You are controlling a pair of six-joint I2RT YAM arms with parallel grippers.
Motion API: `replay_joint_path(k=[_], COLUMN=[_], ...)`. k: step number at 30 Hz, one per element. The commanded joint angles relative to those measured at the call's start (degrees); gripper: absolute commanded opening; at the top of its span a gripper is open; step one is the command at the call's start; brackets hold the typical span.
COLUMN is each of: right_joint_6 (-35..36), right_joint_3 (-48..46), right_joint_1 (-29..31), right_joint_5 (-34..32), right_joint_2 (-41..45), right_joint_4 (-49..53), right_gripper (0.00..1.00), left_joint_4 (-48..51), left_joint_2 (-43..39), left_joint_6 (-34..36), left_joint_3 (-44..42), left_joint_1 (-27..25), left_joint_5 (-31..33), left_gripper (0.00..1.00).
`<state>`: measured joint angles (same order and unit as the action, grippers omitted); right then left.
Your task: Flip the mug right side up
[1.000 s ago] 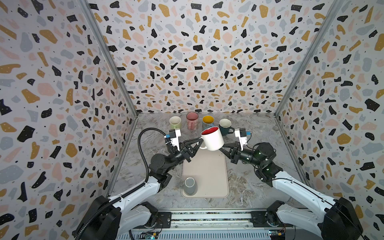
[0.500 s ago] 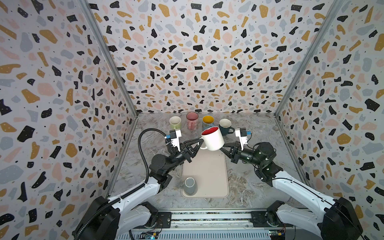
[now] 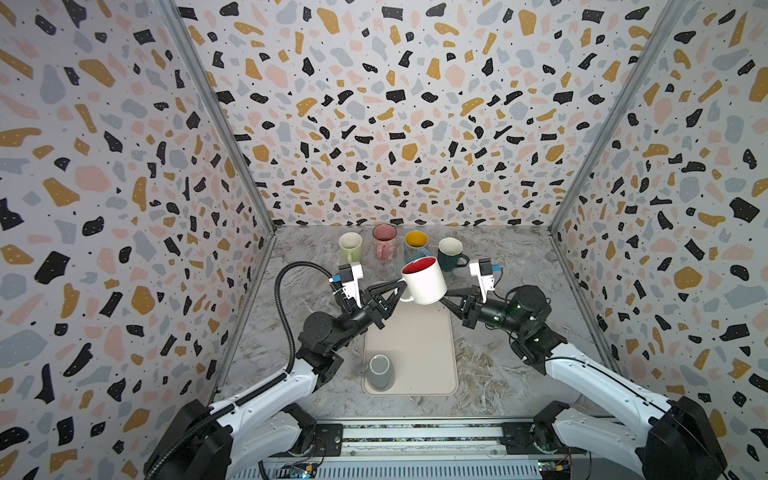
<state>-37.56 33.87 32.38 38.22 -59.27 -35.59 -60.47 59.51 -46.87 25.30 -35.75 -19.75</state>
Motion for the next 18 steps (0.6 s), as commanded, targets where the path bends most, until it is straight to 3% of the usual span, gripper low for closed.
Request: replay_joint_path(k=[1,7,18], right_joint_6=[3.0,5.9,8.3], right_joint_3=[-0.7,-1.4,-1.6], right_joint_1=[-0.3,-0.3,-0.3], right_joint_5=[-3.0,-8.6,-18.5], right_joint_2=[5.0,10.3,18.2], right_joint_4=[5.9,15.4,24.5], right_gripper=[0.00,0.00,0.00], left_joint_4=[-5.3,-9.6,-12.7], left_joint_2=[-1.2,2.7,16.6], left_joint_6=[3.5,4.9,12.1], left_joint_3=[0.8,2.1,8.3], left_joint_1=[-0.3,-2.0,-11.5], left_joint_5=[5.8,11.3,19.4], left_gripper=[0.00,0.00,0.00])
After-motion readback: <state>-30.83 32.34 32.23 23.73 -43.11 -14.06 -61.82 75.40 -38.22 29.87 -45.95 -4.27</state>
